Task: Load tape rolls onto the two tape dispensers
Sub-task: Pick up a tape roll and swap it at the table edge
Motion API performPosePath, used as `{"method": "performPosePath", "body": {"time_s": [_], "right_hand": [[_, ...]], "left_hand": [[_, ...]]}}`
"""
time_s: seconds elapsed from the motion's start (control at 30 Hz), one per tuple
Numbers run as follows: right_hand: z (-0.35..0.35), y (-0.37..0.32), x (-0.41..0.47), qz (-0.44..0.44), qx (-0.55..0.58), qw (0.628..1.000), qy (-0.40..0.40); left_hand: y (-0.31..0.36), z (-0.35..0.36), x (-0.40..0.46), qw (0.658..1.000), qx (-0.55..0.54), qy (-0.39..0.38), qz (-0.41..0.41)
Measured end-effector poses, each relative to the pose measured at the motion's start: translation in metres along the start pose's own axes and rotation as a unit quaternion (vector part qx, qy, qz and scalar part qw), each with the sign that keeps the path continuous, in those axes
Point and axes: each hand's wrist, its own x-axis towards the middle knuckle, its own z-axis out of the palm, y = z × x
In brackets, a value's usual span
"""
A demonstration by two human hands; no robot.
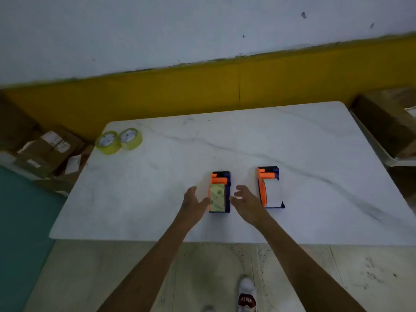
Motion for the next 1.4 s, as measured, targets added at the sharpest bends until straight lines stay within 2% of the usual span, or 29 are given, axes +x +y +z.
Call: {"method": "performPosePath", "body": {"time_s": [0.07,0.17,0.37,0.5,0.67,0.83,1.0,1.1,1.2,1.33,1.4], "right_hand": [[0.004,0.001,0.010,0.018,-0.022,1.000,-0.001],[0.017,0.010,0.021,0.020,-0.015,1.000,0.010],[0.022,0.009,0.030,-0.010,0.062,0.994,0.093],[0.017,0.002,0.032,-0.005,0.085,0.990,0.111],[-0.009,0.002,0.026,-0.028,0.020,0.987,0.159],[-0.054,0.002,0.020,-0.021,0.056,0.982,0.177],[-0.071,-0.013,0.017,-0.035,0.152,0.976,0.151],[-0.063,-0.029,0.020,-0.043,0.187,0.976,0.098],[-0.046,-0.052,0.034,-0.048,0.228,0.971,0.048],[-0.007,-0.087,0.061,-0.050,0.281,0.958,-0.001],[0.017,-0.102,0.079,-0.054,0.293,0.954,-0.023]], "left_hand": [[0.004,0.005,0.009,0.998,0.023,-0.039,-0.032],[0.008,0.012,0.018,0.993,-0.075,-0.086,-0.044],[0.032,0.012,0.028,0.976,-0.203,-0.052,-0.061],[0.037,0.013,0.030,0.977,-0.199,-0.063,-0.046],[0.028,0.015,0.028,0.977,-0.201,-0.060,-0.050],[0.010,0.016,0.028,0.984,-0.150,-0.089,-0.033],[-0.005,0.011,0.029,0.989,0.021,-0.148,0.001],[0.002,-0.006,0.028,0.987,0.113,-0.103,0.038],[0.017,-0.033,0.031,0.987,0.084,-0.055,0.123],[0.042,-0.077,0.042,0.973,0.019,-0.063,0.220],[0.042,-0.099,0.058,0.972,-0.007,-0.005,0.234]]}}
